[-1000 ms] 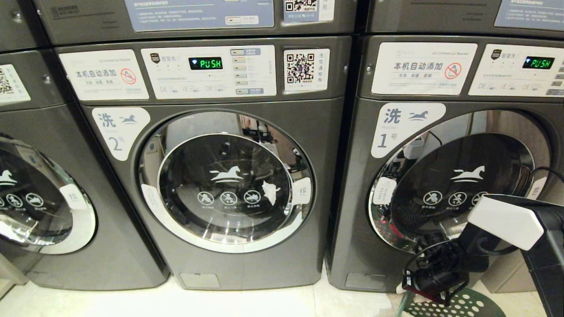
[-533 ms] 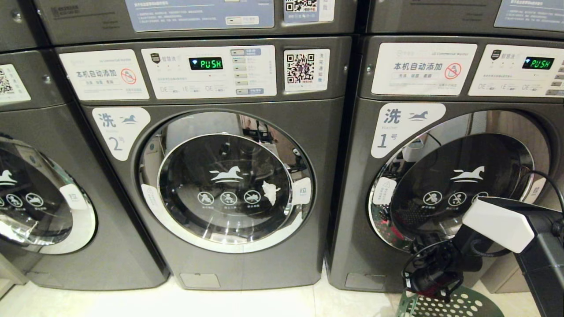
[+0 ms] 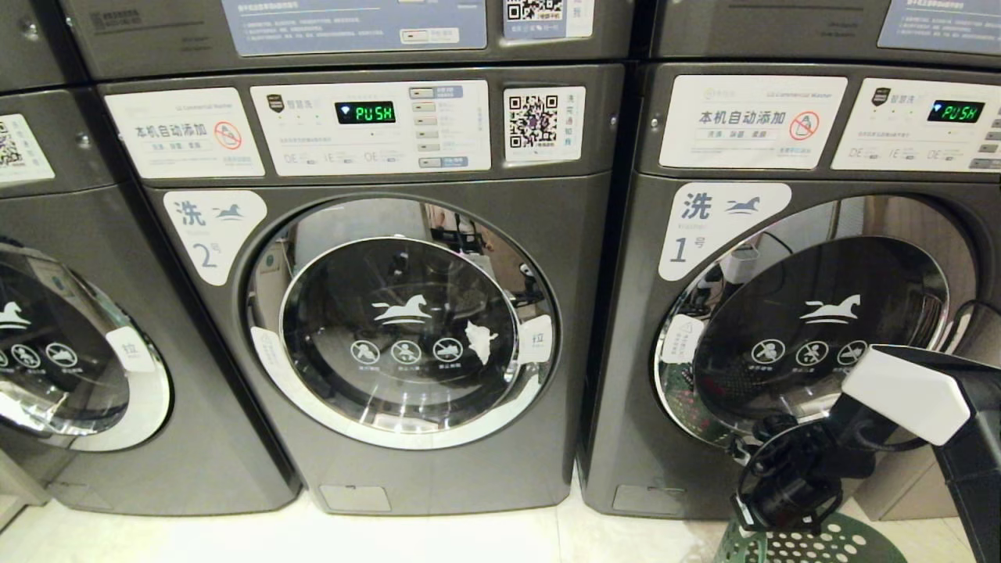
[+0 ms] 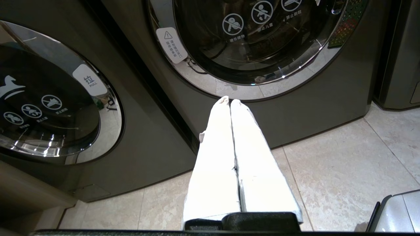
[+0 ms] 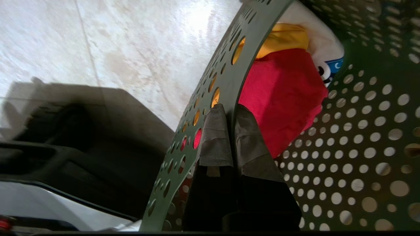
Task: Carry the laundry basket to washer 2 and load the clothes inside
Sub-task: Pick up the clothes basket and put it beside the washing machine
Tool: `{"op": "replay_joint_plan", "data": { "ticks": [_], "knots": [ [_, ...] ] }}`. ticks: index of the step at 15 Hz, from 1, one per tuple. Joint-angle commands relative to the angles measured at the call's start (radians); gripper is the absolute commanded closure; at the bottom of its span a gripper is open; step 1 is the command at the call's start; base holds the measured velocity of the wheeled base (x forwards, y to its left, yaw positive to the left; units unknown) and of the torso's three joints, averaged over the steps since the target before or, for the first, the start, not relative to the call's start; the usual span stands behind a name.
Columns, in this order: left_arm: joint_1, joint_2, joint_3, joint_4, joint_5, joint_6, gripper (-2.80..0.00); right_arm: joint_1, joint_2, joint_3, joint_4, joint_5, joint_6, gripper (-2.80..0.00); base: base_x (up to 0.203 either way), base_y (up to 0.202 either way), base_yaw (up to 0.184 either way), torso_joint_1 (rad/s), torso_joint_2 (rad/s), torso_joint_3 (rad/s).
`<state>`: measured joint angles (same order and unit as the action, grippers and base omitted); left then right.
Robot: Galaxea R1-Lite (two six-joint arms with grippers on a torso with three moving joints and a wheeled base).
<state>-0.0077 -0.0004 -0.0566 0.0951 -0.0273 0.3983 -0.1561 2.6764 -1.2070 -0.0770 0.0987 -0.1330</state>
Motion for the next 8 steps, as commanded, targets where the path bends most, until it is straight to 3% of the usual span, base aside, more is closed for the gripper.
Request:
{"op": "replay_joint_plan", "data": {
  "ticks": [1,8],
  "knots": [
    [0.0,0.0,0.0,0.0,0.0,0.002,0.0,-0.038,-0.032,0.0,0.003,0.0,-0.095,0.0,0.0,0.0,0.0,0.0,0.0,0.0],
    [0.0,0.0,0.0,0.0,0.0,0.002,0.0,-0.037,-0.079,0.085,-0.002,0.0,-0.161,0.0,0.0,0.0,0.0,0.0,0.0,0.0]
  ]
}}
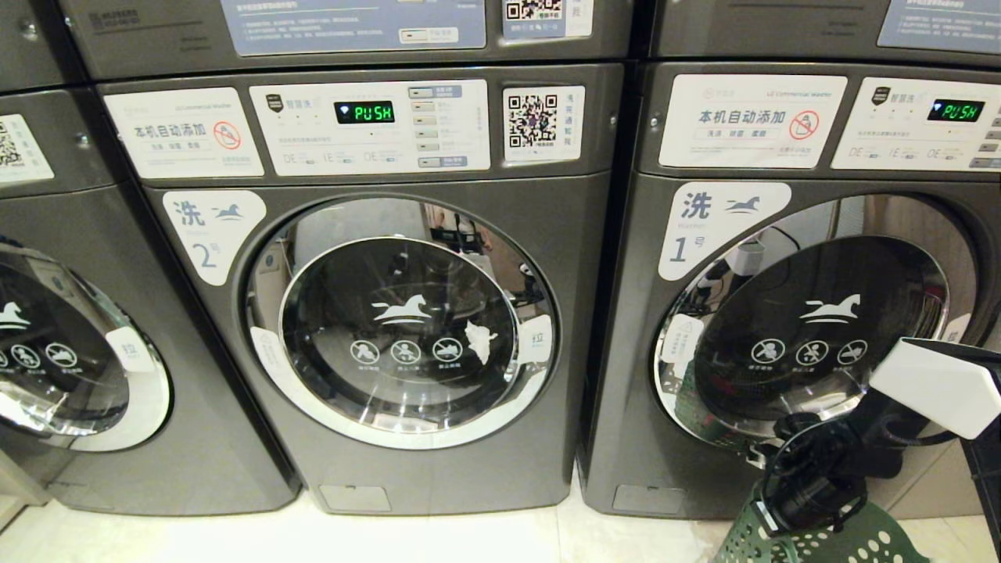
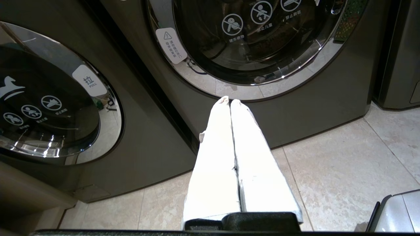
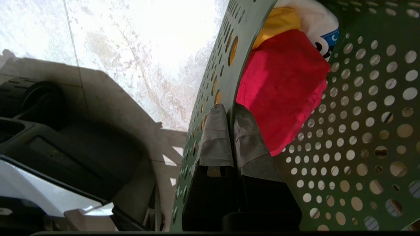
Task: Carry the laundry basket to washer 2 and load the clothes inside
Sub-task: Pick up the clothes basket and put it beside the washing machine
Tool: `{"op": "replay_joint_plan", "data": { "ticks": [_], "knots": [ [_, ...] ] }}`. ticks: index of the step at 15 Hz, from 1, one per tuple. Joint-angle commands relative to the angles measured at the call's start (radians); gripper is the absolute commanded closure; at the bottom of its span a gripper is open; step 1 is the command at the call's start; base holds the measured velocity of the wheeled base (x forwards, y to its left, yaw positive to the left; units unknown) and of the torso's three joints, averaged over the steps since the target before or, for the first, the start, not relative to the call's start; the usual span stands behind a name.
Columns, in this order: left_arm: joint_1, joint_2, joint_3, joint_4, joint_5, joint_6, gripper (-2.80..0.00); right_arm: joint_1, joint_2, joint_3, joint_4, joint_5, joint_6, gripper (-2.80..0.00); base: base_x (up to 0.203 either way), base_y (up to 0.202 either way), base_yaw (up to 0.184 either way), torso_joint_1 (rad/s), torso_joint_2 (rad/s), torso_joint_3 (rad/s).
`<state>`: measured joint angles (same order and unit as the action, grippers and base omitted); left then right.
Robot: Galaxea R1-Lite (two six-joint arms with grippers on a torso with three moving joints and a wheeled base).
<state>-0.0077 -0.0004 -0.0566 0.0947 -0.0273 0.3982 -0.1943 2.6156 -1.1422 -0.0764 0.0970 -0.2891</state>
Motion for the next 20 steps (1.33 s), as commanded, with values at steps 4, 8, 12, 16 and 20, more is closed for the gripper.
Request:
{"op": "replay_joint_plan", "data": {
  "ticks": [4,8,12,16,20],
  "knots": [
    [0.0,0.0,0.0,0.0,0.0,0.002,0.0,0.004,-0.041,0.075,-0.011,0.016,-0.002,0.0,0.0,0.0,0.0,0.0,0.0,0.0],
    [0.0,0.0,0.0,0.002,0.0,0.01,0.0,0.014,-0.04,0.107,-0.071,0.079,-0.001,0.0,0.0,0.0,0.0,0.0,0.0,0.0],
    [0.0,0.0,0.001,0.002,-0.013,0.033,0.0,0.051,-0.057,0.104,-0.077,0.154,0.009,0.0,0.0,0.0,0.0,0.0,0.0,0.0],
    [0.0,0.001,0.001,0.003,-0.014,0.049,0.0,0.065,-0.049,0.09,-0.077,0.19,0.032,0.0,0.0,0.0,0.0,0.0,0.0,0.0],
    [0.0,0.0,-0.002,0.013,-0.016,0.051,0.0,0.065,-0.016,0.062,-0.077,0.198,0.037,0.0,0.0,0.0,0.0,0.0,0.0,0.0]
  ]
}}
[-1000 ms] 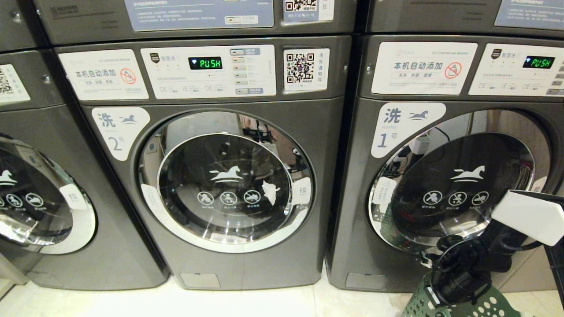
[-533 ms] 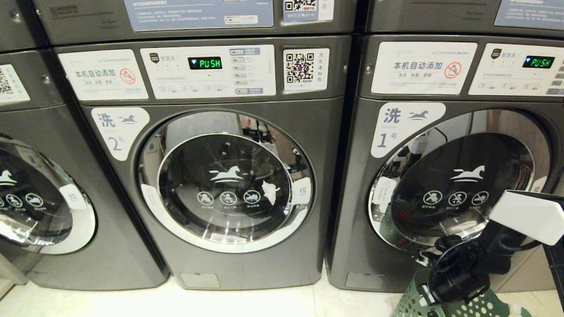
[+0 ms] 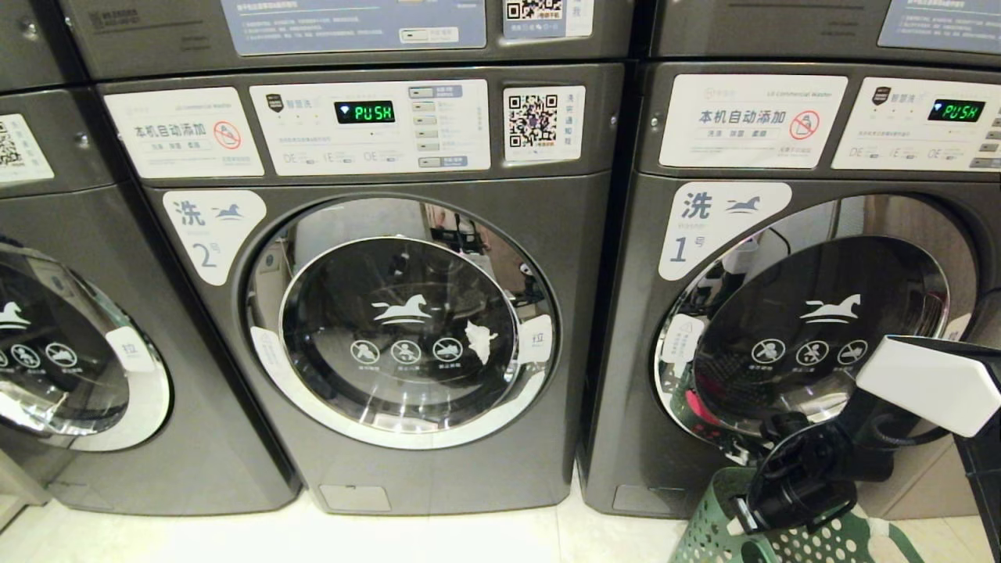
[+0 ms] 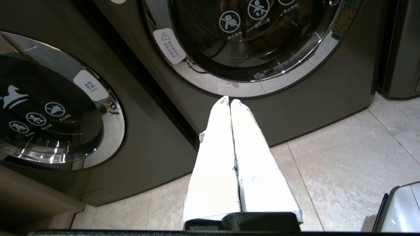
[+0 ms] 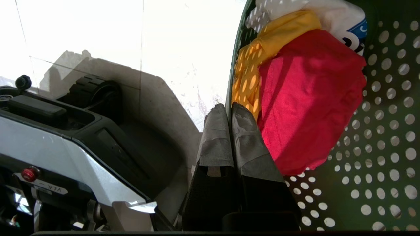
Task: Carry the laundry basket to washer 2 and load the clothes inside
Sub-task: Pick up the clothes basket and put it beside the washing machine
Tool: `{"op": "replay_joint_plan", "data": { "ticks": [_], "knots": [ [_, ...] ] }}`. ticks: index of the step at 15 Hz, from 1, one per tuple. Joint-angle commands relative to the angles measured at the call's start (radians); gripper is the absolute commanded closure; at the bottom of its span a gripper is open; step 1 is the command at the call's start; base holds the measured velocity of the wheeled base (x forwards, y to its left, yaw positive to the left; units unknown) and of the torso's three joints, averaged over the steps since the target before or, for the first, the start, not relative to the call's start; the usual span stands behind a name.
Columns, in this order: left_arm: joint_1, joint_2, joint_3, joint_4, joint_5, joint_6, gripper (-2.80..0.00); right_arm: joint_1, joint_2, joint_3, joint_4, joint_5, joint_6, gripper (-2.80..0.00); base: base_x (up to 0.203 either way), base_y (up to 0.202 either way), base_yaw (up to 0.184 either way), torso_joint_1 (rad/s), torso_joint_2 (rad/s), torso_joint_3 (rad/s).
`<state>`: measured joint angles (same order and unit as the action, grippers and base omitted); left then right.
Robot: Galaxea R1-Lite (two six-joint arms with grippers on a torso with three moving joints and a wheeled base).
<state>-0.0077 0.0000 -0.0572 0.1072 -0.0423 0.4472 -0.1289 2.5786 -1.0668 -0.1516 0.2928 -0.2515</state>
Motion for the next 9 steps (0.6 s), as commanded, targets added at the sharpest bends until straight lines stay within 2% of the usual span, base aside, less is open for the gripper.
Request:
{"op": "replay_joint_plan", "data": {
  "ticks": [1,5,8,9],
  "knots": [
    [0.0,0.002,-0.001,0.0,-0.001,0.002,0.0,0.002,0.032,-0.032,-0.002,0.002,0.008,0.0,0.0,0.0,0.0,0.0,0.0,0.0],
    [0.0,0.002,-0.001,0.002,-0.001,0.002,0.0,0.014,0.066,-0.114,0.004,0.015,0.031,0.0,0.0,0.0,0.0,0.0,0.0,0.0],
    [0.0,0.002,-0.001,0.002,-0.001,0.002,0.0,0.014,0.072,-0.123,0.006,0.016,0.028,0.0,0.0,0.0,0.0,0.0,0.0,0.0],
    [0.0,0.002,-0.001,0.002,-0.001,0.002,0.0,0.014,0.072,-0.123,0.007,0.016,0.028,-2.8,0.0,0.0,0.0,0.0,0.0,0.0]
  ]
}}
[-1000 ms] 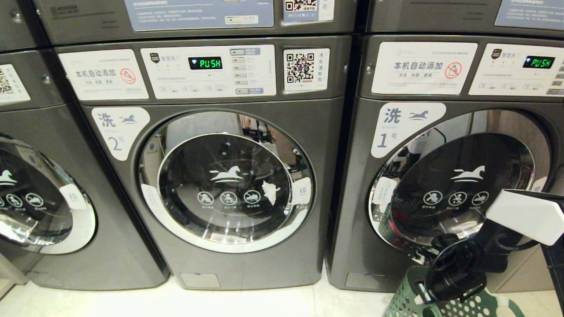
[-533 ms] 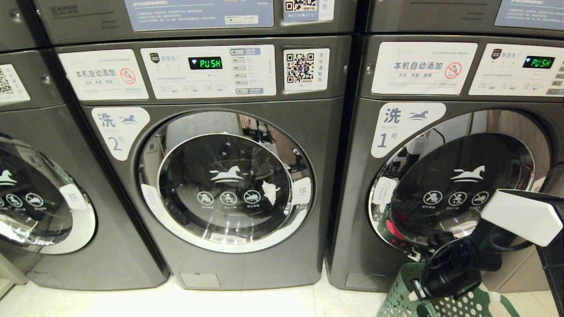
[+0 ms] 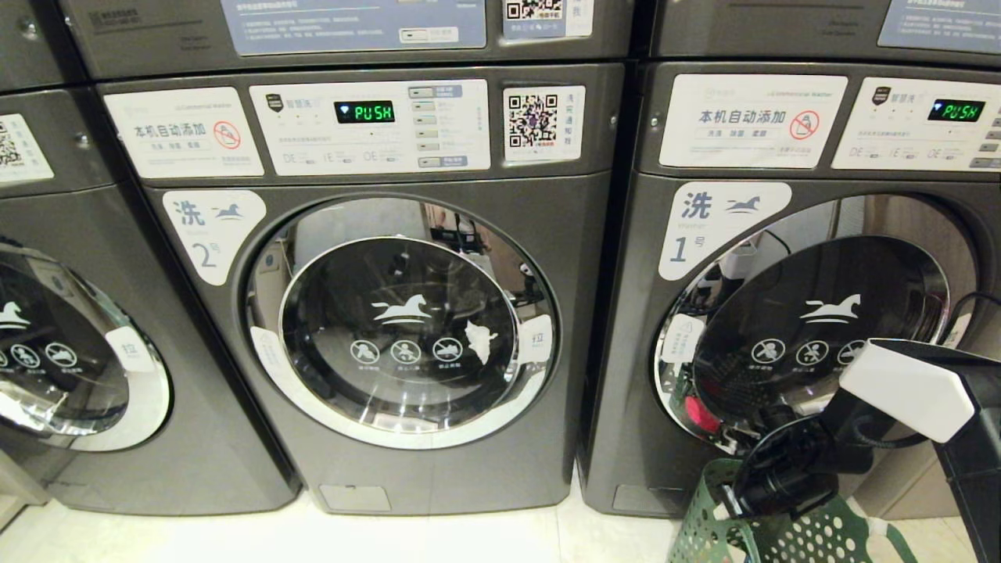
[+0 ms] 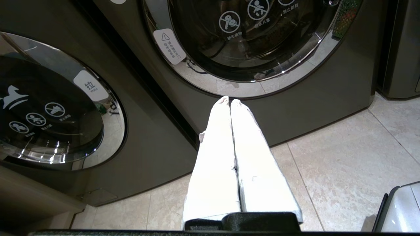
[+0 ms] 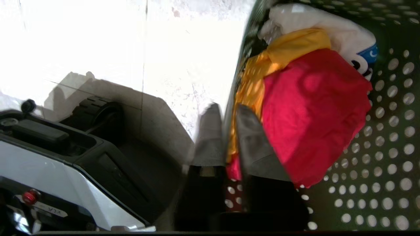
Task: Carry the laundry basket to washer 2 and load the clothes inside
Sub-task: Pick up the clothes basket and put it beside the washing machine
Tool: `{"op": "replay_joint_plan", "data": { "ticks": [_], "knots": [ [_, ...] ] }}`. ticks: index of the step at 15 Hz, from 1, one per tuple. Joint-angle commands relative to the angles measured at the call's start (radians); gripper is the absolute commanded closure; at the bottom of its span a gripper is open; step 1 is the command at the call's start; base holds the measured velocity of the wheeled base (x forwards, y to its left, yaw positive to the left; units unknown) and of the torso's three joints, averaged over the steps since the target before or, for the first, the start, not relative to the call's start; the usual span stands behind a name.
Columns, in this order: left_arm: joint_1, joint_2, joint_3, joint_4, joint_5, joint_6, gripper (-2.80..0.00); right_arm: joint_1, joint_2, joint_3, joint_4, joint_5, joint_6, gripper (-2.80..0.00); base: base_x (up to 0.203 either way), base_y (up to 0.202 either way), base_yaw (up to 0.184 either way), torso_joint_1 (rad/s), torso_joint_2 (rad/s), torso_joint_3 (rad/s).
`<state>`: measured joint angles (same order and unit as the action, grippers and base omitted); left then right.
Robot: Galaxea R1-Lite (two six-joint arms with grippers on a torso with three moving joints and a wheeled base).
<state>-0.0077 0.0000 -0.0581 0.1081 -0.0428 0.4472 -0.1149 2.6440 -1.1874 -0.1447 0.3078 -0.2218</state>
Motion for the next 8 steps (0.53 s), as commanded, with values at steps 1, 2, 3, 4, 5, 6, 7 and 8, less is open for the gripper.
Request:
{"op": "replay_joint_plan", "data": {
  "ticks": [1,2,3,4,5,6,7,8],
  "knots": [
    [0.0,0.002,0.0,0.001,0.0,0.002,0.0,0.0,0.007,0.0,0.001,-0.001,-0.007,-2.8,0.0,0.0,0.0,0.0,0.0,0.0],
    [0.0,0.002,0.0,0.001,0.0,0.002,0.0,0.0,0.004,0.006,0.012,-0.004,-0.011,-2.8,0.0,0.0,0.0,0.0,0.0,0.0],
    [0.0,0.001,0.0,0.001,0.0,0.002,0.0,-0.001,-0.007,0.011,0.04,-0.006,-0.016,-2.8,0.0,0.0,0.0,0.0,0.0,0.0],
    [0.0,0.002,0.0,0.001,0.0,0.002,0.0,-0.003,-0.022,0.013,0.072,-0.007,-0.016,-2.8,0.0,0.0,0.0,0.0,0.0,0.0],
    [0.0,0.002,0.0,0.001,0.0,0.002,0.0,-0.007,-0.036,0.017,0.082,-0.007,-0.016,-2.8,0.0,0.0,0.0,0.0,0.0,0.0],
    [0.0,0.001,0.0,0.001,0.0,0.002,0.0,-0.015,-0.059,0.027,0.084,-0.007,-0.016,-2.8,0.0,0.0,0.0,0.0,0.0,0.0],
    [0.0,0.001,0.0,0.001,0.0,0.002,0.0,-0.021,-0.093,0.046,0.085,-0.006,-0.017,-2.8,0.0,0.0,0.0,0.0,0.0,0.0],
    [0.0,0.0,0.0,0.001,0.0,0.002,0.0,-0.026,-0.134,0.067,0.085,-0.006,-0.018,-2.8,0.0,0.0,0.0,0.0,0.0,0.0]
  ]
}}
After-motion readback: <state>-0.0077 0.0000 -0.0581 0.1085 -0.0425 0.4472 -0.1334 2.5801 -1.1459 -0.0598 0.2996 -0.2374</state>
